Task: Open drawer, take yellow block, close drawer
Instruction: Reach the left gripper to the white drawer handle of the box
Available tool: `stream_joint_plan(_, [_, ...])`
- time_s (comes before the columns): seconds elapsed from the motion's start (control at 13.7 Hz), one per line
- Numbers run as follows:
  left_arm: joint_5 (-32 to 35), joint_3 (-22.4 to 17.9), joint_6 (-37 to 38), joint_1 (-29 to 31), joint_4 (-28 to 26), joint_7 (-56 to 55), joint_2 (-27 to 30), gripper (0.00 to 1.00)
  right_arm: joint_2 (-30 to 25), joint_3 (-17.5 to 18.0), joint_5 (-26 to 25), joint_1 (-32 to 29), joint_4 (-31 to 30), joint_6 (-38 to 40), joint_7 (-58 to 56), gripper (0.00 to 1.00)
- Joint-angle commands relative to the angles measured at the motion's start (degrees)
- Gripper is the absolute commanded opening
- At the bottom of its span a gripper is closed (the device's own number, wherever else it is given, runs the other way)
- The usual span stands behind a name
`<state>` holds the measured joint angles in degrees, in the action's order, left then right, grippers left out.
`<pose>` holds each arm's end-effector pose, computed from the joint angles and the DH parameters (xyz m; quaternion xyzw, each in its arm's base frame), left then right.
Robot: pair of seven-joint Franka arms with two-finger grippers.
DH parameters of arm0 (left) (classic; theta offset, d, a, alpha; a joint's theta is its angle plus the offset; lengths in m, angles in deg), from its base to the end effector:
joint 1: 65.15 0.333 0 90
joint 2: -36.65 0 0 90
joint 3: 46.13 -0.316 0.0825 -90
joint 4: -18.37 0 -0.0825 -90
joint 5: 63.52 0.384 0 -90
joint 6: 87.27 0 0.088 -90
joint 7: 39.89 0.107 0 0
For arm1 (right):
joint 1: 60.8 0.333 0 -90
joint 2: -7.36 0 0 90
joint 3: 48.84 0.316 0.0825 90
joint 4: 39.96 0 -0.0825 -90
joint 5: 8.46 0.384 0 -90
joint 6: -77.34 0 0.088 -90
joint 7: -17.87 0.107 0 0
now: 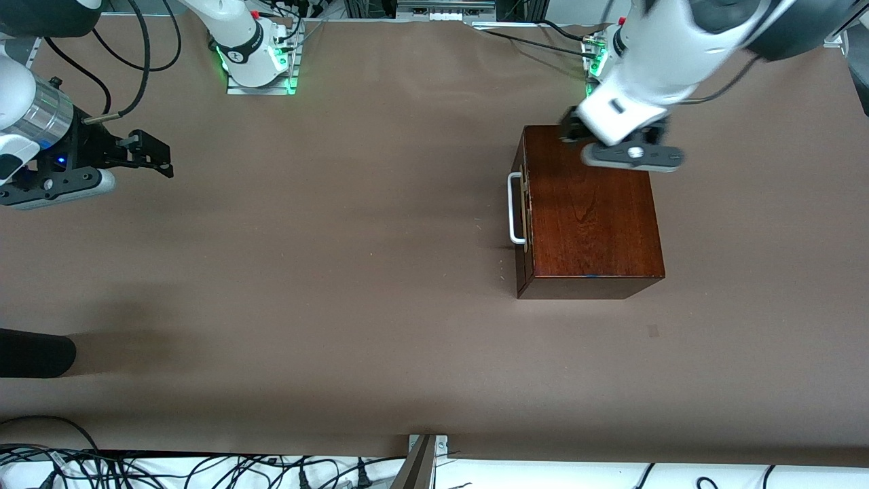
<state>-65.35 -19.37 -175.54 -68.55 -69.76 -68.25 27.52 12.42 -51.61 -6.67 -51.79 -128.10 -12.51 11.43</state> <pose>0.5174 -0.2828 0.5555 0.9961 -0.0150 -0.0862 0.0110 0.5757 0.0675 0.5896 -0.9934 -0.1100 0.0292 0.0135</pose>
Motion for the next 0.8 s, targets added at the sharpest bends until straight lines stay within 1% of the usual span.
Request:
stream_joint_plan(0.0, [1.47, 0.58, 1.09, -4.84, 11.39, -8.36, -12.38, 1.0, -0.67, 0.13, -0.39, 0.04, -0.54, -0.59, 0.73, 1.0])
stream_joint_plan(0.07, [2.87, 0.5, -1.18, -7.12, 11.75, -10.13, -13.79, 1.0, -0.67, 0.13, -0.39, 0.04, -0.54, -0.59, 0.73, 1.0])
stream_joint_plan(0.22, [7.87, 0.49, -4.7, -10.9, 11.31, -15.39, -15.99, 1.0, -0.67, 0.04, -0.39, 0.04, -0.54, -0.68, 0.73, 1.0])
stream_joint_plan(0.44, [13.85, 0.41, -5.51, -16.01, 11.05, -21.46, -21.18, 1.0, -0.58, -0.04, -0.3, -0.05, -0.45, -0.95, 0.73, 1.0])
stream_joint_plan(0.59, [15.44, 0.32, -6.47, -16.37, 8.17, -23.06, -22.77, 1.0, -0.49, -0.13, -0.3, -0.05, -0.45, -0.95, 0.73, 1.0])
stream_joint_plan(0.73, [17.81, 0.23, -9.18, -16.28, 2.38, -23.15, -22.25, 1.0, -0.58, -0.13, -0.21, -0.05, -0.45, -0.86, 0.73, 1.0])
